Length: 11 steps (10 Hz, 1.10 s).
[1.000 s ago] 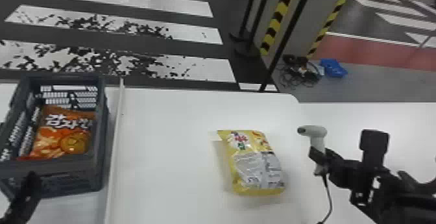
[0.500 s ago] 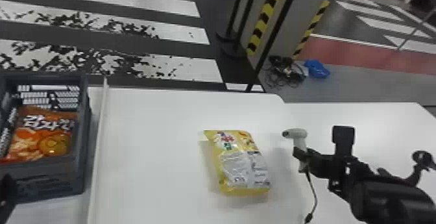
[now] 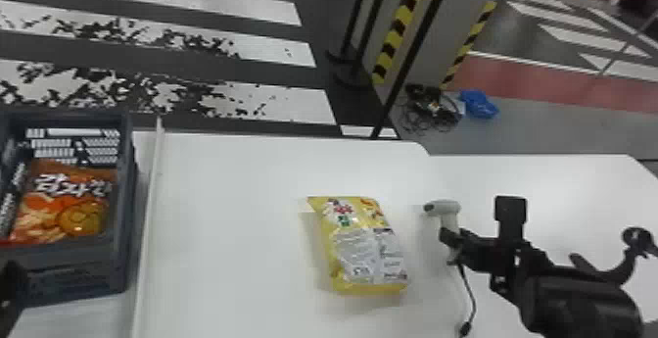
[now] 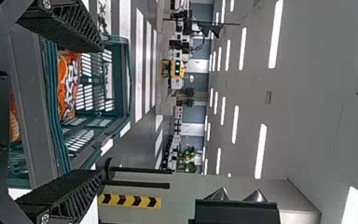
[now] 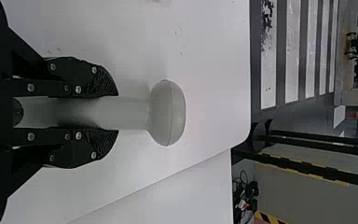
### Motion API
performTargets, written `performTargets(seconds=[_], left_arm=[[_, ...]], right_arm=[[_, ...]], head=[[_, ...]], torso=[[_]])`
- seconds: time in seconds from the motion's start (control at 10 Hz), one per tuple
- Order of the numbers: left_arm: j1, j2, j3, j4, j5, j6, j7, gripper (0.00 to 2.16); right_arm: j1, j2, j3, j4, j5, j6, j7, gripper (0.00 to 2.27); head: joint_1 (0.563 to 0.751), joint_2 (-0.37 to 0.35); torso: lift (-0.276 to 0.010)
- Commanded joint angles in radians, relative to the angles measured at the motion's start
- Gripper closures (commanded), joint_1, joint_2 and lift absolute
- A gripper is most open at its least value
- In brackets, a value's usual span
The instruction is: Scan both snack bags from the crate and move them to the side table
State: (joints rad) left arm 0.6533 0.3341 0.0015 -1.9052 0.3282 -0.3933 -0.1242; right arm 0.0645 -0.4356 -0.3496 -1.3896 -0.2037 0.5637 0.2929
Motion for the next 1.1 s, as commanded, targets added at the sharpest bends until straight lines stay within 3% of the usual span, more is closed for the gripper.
performTargets(seconds=[0.0,0.3,0.6,0.7,1.0], left_arm=[[-0.001,0.000,0.000,0.000,0.000,0.000,0.000,0.07],[0.000,0.002,0.000,-0.002,0.000,0.000,0.000,0.07],[0.002,0.002,0.000,-0.005,0.000,-0.003,-0.002,0.07],[0.002,0.002,0.000,-0.006,0.000,0.000,0.000,0.07],[0.005,0.002,0.000,-0.008,0.000,-0.003,0.000,0.07]], right_arm=[[-0.003,0.000,0.006,0.014,0.003,-0.006,0.000,2.22],[-0.006,-0.002,0.014,0.024,0.003,-0.012,-0.001,2.21],[-0.005,0.000,0.021,0.037,0.001,-0.031,-0.005,2.01],[-0.003,0.001,0.024,0.038,-0.002,-0.043,-0.006,1.83],[0.003,0.005,0.023,0.037,-0.009,-0.058,-0.012,0.56]], head=[[0.695,-0.350],[0.695,-0.350],[0.695,-0.350],[0.695,-0.350],[0.695,-0.350]], torso=[[-0.099],[-0.099],[-0.099],[-0.099],[-0.099]])
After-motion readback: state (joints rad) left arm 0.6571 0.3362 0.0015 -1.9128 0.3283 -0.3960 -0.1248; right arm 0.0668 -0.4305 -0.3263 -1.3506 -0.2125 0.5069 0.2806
